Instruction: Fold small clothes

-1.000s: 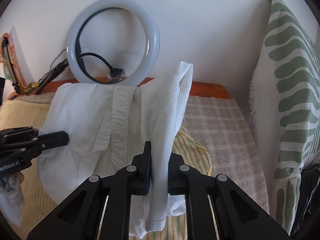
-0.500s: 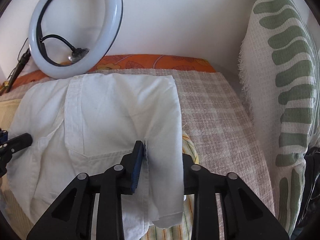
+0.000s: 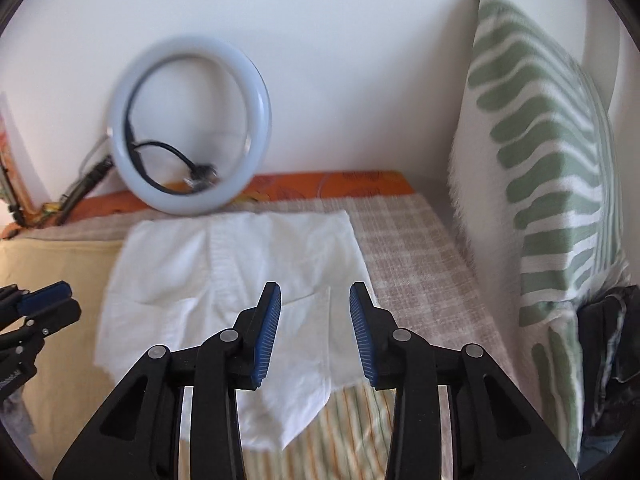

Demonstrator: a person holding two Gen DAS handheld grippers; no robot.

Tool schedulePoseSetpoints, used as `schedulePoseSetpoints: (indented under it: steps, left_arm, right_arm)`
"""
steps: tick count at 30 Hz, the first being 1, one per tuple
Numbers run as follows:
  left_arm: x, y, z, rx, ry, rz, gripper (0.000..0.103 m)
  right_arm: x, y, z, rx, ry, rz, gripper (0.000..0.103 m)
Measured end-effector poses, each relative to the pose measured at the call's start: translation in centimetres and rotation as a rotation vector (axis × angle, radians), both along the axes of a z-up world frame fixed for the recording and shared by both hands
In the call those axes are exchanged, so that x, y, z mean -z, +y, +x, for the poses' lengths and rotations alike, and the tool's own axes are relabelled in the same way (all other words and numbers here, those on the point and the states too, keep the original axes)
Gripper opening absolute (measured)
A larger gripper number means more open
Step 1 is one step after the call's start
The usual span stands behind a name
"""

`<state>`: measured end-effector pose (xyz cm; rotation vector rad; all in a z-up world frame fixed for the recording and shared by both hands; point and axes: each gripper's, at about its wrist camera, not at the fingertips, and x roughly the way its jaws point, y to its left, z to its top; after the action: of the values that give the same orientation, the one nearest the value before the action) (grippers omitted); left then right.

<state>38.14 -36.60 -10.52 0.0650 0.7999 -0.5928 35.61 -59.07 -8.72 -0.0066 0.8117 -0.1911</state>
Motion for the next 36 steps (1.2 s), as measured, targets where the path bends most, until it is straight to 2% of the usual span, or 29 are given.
schedulePoseSetpoints:
  steps: [5, 9, 11, 13, 15, 20, 21, 23, 25, 29, 30, 31, 36]
  left_arm:
    - [-3.7, 1.8, -4.3, 0.015, -0.068, -0.010, 0.022]
    - [-6.2, 3.5, -7.6, 0.026, -0.090, -0.024, 0.022]
    - [-7.1, 4.5, -9.3, 0.031, -0.097, -0.026, 0.022]
    - [-7.7, 5.4, -10.8, 0.036, -0.097, -0.036, 0.022]
    - [-8.2, 6.1, -12.4, 0.040, -0.094, -0.043, 0.023]
    - [-9.0, 7.1, -16.1, 0.046, -0.109, -0.054, 0.033]
    - [-9.1, 7.3, -16.7, 0.048, -0.107, -0.054, 0.034]
    - [-9.2, 7.7, -17.7, 0.046, -0.105, -0.062, 0.044]
    - [-9.3, 8.2, -18.6, 0.034, -0.116, -0.070, 0.053]
    - [-9.2, 8.8, -20.0, 0.027, -0.129, -0.068, 0.068]
    - [-9.1, 8.8, -20.2, 0.025, -0.129, -0.063, 0.070]
    - [-9.1, 8.9, -20.4, 0.021, -0.130, -0.059, 0.076]
    - [-9.2, 8.9, -21.1, 0.004, -0.182, -0.016, 0.091]
  right_arm:
    - [-3.6, 2.6, -3.5, -0.038, -0.054, -0.016, 0.034]
    - [-6.1, 4.3, -7.1, -0.047, -0.087, -0.028, 0.034]
    - [-6.8, 5.2, -8.7, -0.052, -0.102, -0.040, 0.035]
    - [-7.3, 6.1, -10.7, -0.065, -0.121, -0.043, 0.042]
    - [-7.6, 7.0, -12.5, -0.073, -0.134, -0.052, 0.042]
    - [-8.2, 8.3, -16.0, -0.062, -0.156, -0.036, 0.043]
    - [-8.3, 8.6, -16.5, -0.058, -0.159, -0.041, 0.046]
    - [-8.5, 8.8, -17.5, -0.050, -0.165, -0.044, 0.050]
    - [-8.7, 9.0, -18.3, -0.039, -0.170, -0.047, 0.061]
    - [-8.8, 9.3, -19.6, -0.020, -0.179, -0.047, 0.070]
    - [-8.7, 9.3, -19.8, -0.019, -0.182, -0.045, 0.077]
    - [-8.6, 9.3, -20.0, -0.018, -0.187, -0.046, 0.079]
    - [-7.9, 10.1, -20.6, -0.006, -0.185, -0.074, 0.080]
